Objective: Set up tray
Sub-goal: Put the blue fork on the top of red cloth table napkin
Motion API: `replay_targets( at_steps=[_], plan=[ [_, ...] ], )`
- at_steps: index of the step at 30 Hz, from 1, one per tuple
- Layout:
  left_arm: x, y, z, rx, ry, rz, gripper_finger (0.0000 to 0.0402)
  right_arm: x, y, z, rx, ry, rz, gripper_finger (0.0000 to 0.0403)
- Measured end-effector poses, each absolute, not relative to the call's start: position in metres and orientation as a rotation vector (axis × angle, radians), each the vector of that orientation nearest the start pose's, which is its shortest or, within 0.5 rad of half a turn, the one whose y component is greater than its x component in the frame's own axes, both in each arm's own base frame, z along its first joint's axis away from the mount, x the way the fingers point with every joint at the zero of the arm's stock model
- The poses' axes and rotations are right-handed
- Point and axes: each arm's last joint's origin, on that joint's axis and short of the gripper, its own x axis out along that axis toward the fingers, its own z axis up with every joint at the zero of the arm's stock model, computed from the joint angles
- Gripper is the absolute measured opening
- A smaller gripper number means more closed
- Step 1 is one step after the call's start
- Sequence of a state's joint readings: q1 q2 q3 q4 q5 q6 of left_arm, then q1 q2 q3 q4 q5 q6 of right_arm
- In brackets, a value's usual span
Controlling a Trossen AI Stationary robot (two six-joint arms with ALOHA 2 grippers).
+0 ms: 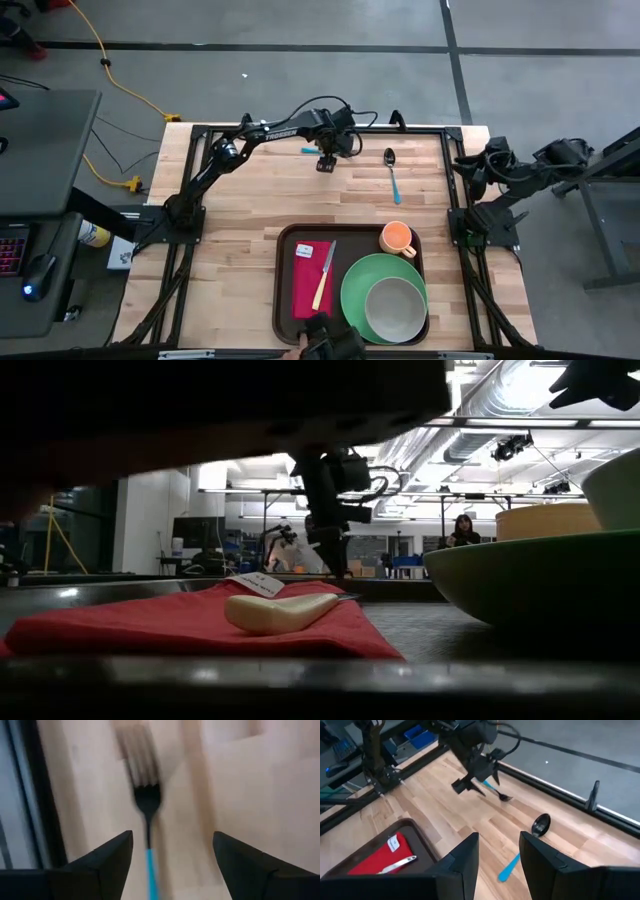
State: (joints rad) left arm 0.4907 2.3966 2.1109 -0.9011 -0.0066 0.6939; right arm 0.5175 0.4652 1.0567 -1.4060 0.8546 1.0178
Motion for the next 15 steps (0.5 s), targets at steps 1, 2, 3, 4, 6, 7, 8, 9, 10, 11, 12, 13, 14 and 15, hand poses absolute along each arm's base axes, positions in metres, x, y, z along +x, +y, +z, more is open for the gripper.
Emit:
replay_targets(
  at_steps=[1,2,3,4,6,7,8,9,10,11,12,13,14,15],
  plan=[
    [0.443,0.24,0.179,0.313,1.242,0.024,0.0308,0.024,-0.012,0.344,0.46,0.399,-0.583,0.0119],
    [0.443,0.242,0.178,0.312,1.236,0.031,0.0309,0.025,-0.011,0.343,0.467,0.398,-0.578,0.0119],
    [0.441,0.244,0.177,0.294,1.24,0.038,0.031,0.025,-0.01,0.343,0.47,0.404,-0.572,0.0119],
    [0.439,0.247,0.176,0.269,1.249,0.041,0.031,0.025,-0.01,0.343,0.473,0.409,-0.567,0.0119],
    [0.435,0.253,0.176,0.209,1.229,0.04,0.031,0.026,-0.01,0.343,0.483,0.404,-0.559,0.0119],
    [0.433,0.256,0.176,0.178,1.218,0.039,0.031,0.026,-0.009,0.344,0.487,0.4,-0.557,0.0119],
    [0.431,0.26,0.176,0.149,1.206,0.04,0.031,0.027,-0.009,0.344,0.486,0.399,-0.555,0.0119],
    [0.429,0.263,0.176,0.127,1.197,0.041,0.031,0.027,-0.009,0.344,0.487,0.397,-0.554,0.0119],
    [0.427,0.267,0.176,0.112,1.188,0.043,0.031,0.027,-0.009,0.344,0.488,0.394,-0.553,0.0119],
    [0.425,0.271,0.176,0.099,1.178,0.046,0.031,0.027,-0.009,0.345,0.487,0.392,-0.554,0.0119],
    [0.423,0.274,0.176,0.081,1.164,0.04,0.031,0.027,-0.009,0.345,0.485,0.392,-0.554,0.0119],
    [0.421,0.277,0.176,0.061,1.155,0.031,0.031,0.027,-0.009,0.345,0.483,0.389,-0.555,0.0119],
    [0.419,0.279,0.176,0.038,1.151,0.022,0.031,0.027,-0.009,0.345,0.482,0.386,-0.555,0.0119],
    [0.417,0.281,0.176,0.022,1.146,0.013,0.031,0.028,-0.009,0.345,0.48,0.383,-0.555,0.0119]
  ],
)
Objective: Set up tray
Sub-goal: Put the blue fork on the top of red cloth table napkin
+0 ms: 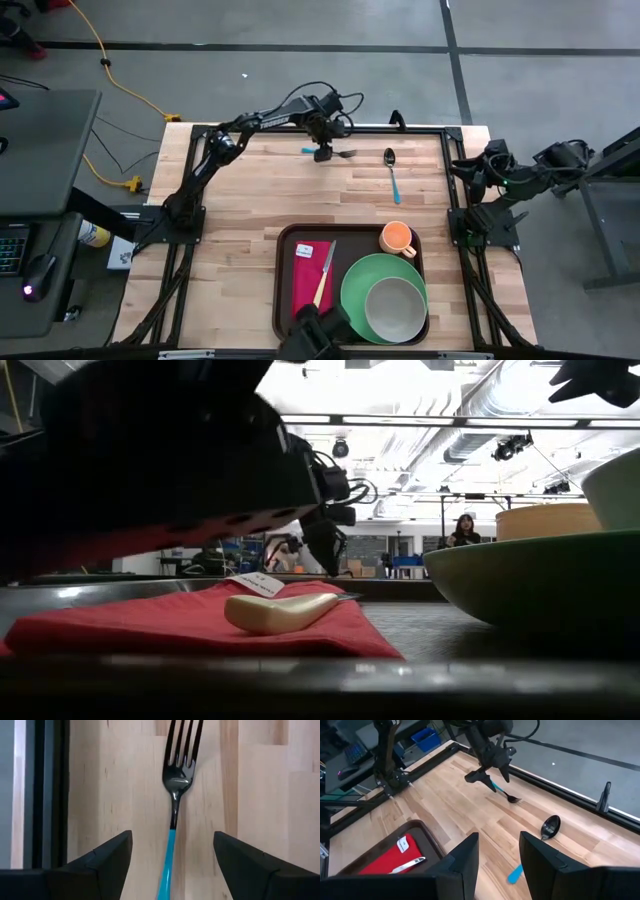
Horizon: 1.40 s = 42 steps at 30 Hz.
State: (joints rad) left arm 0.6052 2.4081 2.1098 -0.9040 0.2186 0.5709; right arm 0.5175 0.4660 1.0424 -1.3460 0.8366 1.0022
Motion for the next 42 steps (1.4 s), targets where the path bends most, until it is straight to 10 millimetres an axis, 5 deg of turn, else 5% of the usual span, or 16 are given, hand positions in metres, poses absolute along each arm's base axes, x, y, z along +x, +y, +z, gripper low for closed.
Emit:
replay_targets(
  at_steps=[10,25,42],
  plan=[
    [0.416,0.283,0.16,-0.034,1.126,-0.088,0.031,0.029,-0.008,0.348,0.463,0.357,-0.55,0.0119],
    [0.426,0.301,0.16,-0.105,1.113,-0.124,0.031,0.034,-0.006,0.354,0.463,0.307,-0.517,0.0119],
    [0.424,0.298,0.156,-0.159,1.141,-0.14,0.0306,0.038,-0.004,0.361,0.453,0.256,-0.472,0.0119]
  ],
)
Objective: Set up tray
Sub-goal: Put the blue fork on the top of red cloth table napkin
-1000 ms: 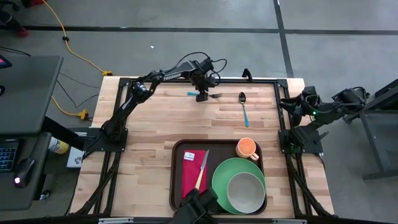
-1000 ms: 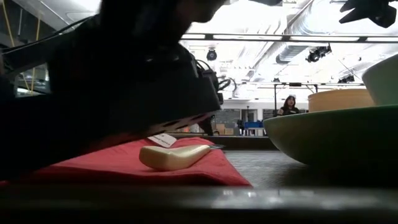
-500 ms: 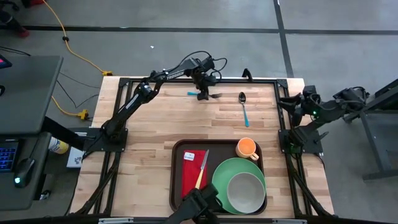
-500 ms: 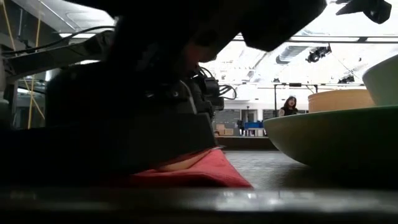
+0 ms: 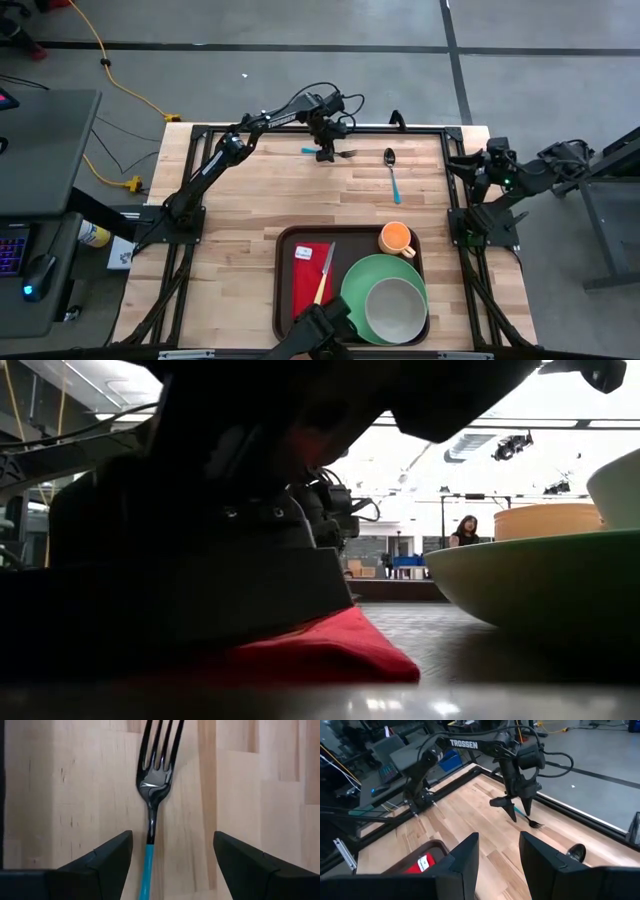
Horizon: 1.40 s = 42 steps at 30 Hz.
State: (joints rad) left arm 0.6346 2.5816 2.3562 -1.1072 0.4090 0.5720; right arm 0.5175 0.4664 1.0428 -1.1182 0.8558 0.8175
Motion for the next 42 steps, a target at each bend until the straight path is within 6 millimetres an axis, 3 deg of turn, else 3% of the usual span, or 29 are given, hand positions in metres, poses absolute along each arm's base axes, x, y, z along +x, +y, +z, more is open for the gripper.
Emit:
replay_targets(
  at_steps=[31,37,42],
  plan=[
    [0.425,0.2977,0.1562,-0.168,1.116,-0.162,0.0172,0.0396,-0.0026,0.3649,0.445,0.231,-0.455,0.0119],
    [0.4254,0.298,0.1564,-0.151,1.107,-0.173,0.0118,0.0396,-0.0026,0.3649,0.445,0.231,-0.455,0.0119],
    [0.4257,0.2983,0.1568,-0.151,1.096,-0.18,0.0049,0.0396,-0.0026,0.3649,0.444,0.231,-0.455,0.0119]
  ],
)
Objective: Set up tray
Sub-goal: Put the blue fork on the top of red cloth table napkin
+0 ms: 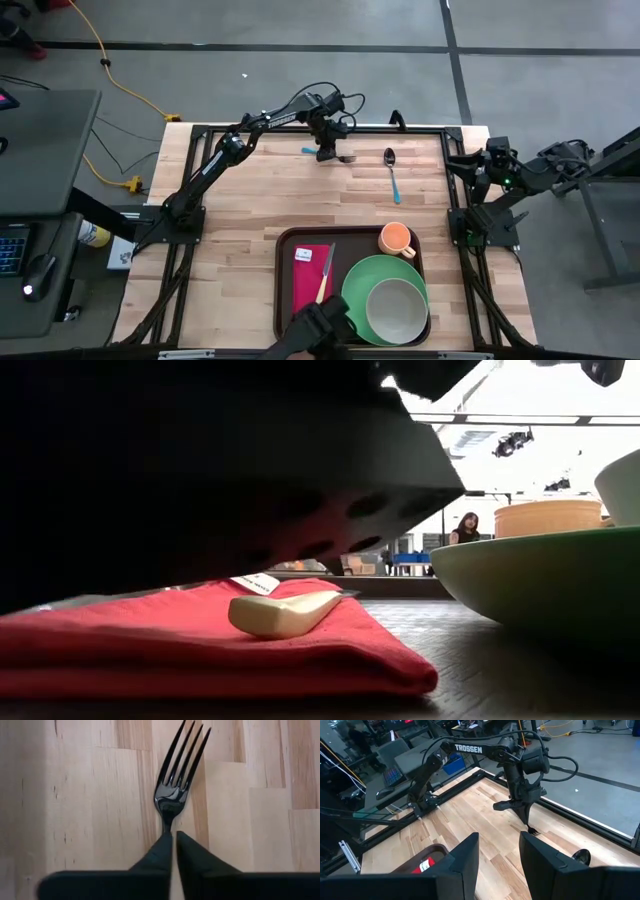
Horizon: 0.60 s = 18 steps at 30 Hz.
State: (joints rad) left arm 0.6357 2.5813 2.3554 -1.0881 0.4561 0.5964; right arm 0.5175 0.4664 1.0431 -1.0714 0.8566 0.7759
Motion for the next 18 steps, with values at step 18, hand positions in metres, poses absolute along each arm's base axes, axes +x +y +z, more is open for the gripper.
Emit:
replay_targets(
  at_steps=[18],
  plan=[
    [0.397,0.292,0.166,0.004,1.397,-0.25,0.0045,0.04,-0.002,0.365,0.448,0.242,-0.436,0.0119]
  ],
)
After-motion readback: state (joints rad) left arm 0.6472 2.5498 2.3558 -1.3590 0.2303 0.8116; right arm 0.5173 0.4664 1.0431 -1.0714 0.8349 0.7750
